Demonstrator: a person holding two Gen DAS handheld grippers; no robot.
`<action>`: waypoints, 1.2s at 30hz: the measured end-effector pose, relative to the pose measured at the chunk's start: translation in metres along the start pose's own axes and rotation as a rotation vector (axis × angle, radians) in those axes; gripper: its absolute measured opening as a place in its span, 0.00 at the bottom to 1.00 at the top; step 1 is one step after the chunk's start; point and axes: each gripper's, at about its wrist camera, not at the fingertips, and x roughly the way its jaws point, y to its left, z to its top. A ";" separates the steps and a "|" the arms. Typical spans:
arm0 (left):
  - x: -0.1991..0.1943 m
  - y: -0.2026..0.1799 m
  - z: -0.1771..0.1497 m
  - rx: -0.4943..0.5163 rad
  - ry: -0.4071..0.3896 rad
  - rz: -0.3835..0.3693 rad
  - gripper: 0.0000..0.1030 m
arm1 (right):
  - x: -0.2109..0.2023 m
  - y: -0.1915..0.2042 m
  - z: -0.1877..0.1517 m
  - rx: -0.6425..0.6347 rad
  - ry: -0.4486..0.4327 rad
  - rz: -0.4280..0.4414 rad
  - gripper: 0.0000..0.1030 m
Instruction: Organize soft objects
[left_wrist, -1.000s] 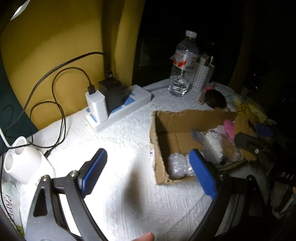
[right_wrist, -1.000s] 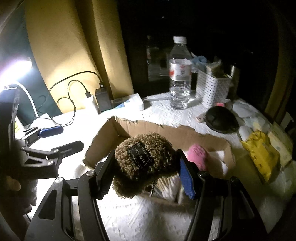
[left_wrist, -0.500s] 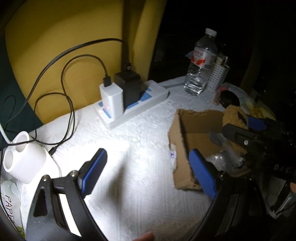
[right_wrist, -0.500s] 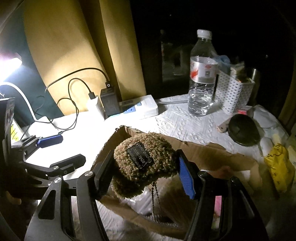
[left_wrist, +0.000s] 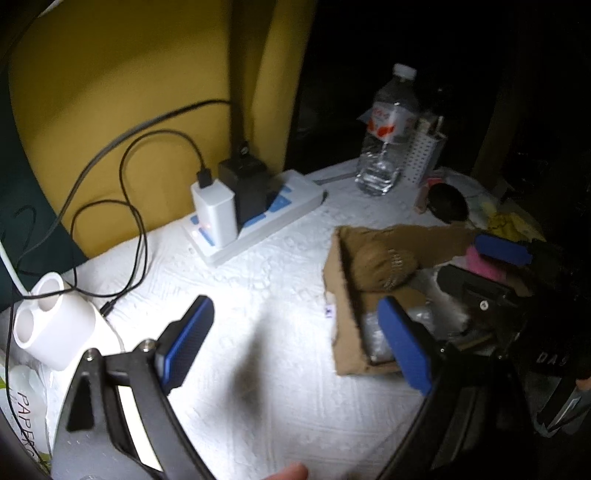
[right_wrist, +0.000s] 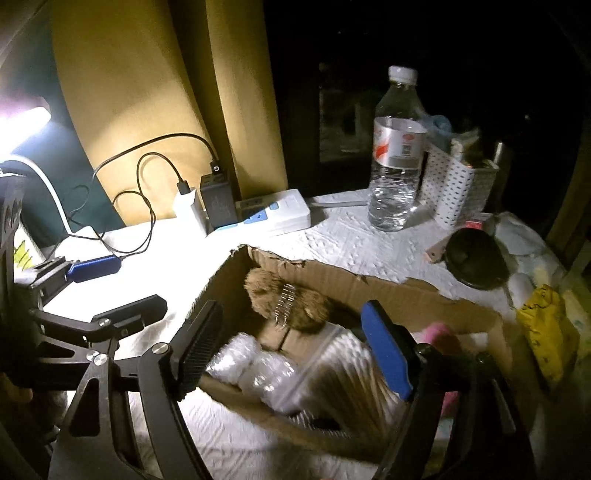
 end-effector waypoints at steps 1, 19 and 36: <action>-0.003 -0.004 0.000 0.006 -0.005 -0.008 0.89 | -0.004 -0.001 -0.001 0.002 -0.001 -0.008 0.78; -0.054 -0.062 -0.002 0.100 -0.071 -0.113 0.89 | -0.096 -0.014 -0.041 0.076 -0.057 -0.128 0.78; -0.113 -0.088 -0.016 0.136 -0.135 -0.153 0.89 | -0.169 -0.010 -0.064 0.105 -0.129 -0.183 0.78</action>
